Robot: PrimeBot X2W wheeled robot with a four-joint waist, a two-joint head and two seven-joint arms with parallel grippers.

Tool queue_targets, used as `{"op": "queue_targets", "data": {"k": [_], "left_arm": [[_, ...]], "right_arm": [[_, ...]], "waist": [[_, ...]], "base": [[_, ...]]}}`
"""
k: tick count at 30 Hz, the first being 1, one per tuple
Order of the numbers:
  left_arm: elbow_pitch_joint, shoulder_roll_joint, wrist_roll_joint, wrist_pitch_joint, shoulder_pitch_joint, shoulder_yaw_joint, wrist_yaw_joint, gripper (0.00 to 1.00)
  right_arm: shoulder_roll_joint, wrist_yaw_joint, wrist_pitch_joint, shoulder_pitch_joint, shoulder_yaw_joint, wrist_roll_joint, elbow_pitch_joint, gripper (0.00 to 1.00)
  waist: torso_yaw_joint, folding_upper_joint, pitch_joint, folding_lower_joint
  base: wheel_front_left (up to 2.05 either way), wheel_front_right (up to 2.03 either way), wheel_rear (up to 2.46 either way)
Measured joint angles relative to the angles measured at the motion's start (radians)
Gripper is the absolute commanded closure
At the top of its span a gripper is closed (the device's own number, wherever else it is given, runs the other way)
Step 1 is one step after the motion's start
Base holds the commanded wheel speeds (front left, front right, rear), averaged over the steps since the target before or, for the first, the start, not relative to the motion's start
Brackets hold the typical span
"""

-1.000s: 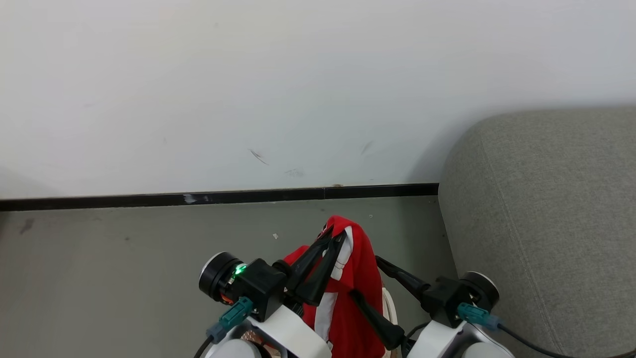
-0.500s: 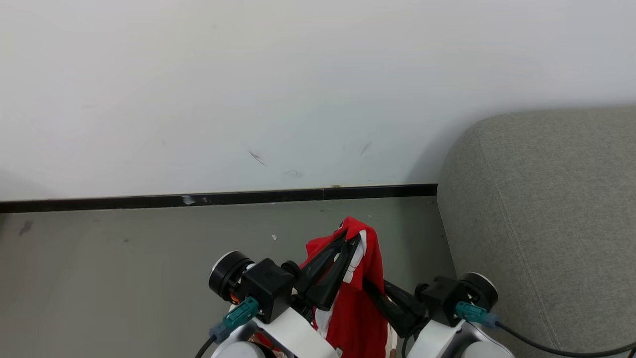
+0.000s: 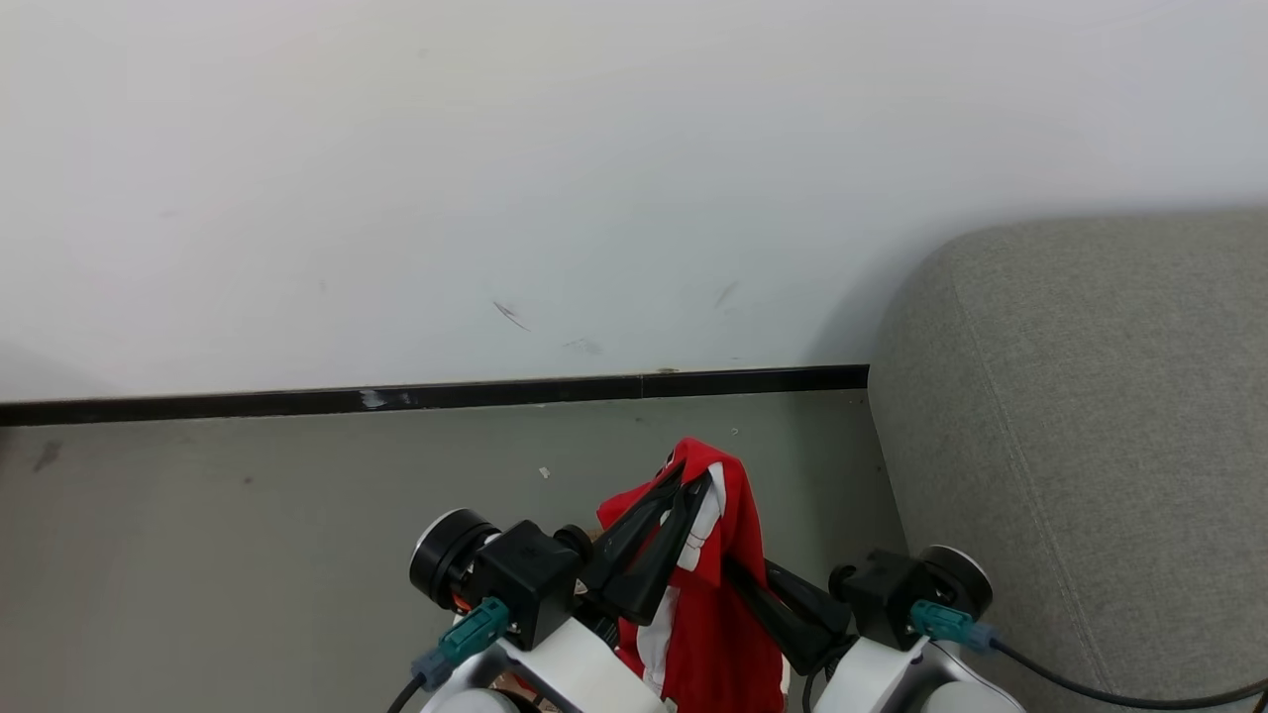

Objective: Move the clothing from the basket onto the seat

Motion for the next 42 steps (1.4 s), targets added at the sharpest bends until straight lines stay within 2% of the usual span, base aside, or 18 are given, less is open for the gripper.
{"op": "queue_targets", "data": {"k": [18,22,23,26,28,29,42], "left_arm": [[-0.011,0.003,0.000,0.008,0.002,0.004,0.010,1.00],[-0.013,0.004,0.000,0.008,0.007,0.004,0.018,0.93],[-0.013,0.004,0.000,0.008,0.007,0.004,0.018,0.84],[-0.013,0.004,0.000,0.009,0.011,0.005,0.019,0.31],[-0.013,0.004,0.000,0.009,0.012,0.006,0.023,0.04],[-0.013,0.005,0.000,0.009,0.012,0.007,0.024,0.00],[-0.006,0.013,0.002,0.009,0.020,0.016,0.035,0.00]], "right_arm": [[-0.007,0.000,0.000,-0.011,0.010,0.010,0.001,1.00],[-0.007,0.000,0.000,-0.016,0.013,0.010,0.003,1.00],[-0.007,0.000,0.000,-0.016,0.013,0.010,0.003,1.00],[-0.008,0.000,0.000,-0.016,0.016,0.010,0.004,1.00],[-0.008,0.000,0.000,-0.016,0.016,0.010,0.004,1.00],[-0.008,0.000,0.000,-0.016,0.016,0.010,0.004,1.00],[-0.014,0.000,0.000,-0.016,0.014,0.020,0.005,1.00]], "waist": [[-0.001,0.0000,0.003,0.0000],[-0.002,0.0000,0.004,0.0000],[-0.002,0.0000,0.004,0.0000],[-0.003,0.0000,0.005,0.0000],[-0.003,0.0000,0.006,0.0000],[-0.004,0.0000,0.007,0.0000],[-0.010,0.0000,0.011,0.0000]], "base": [[0.00,0.00,0.00],[0.00,0.00,0.00],[0.00,0.00,0.00],[0.00,0.00,0.00],[0.00,0.00,0.00],[0.00,0.00,0.00],[0.00,0.00,0.00]]}}
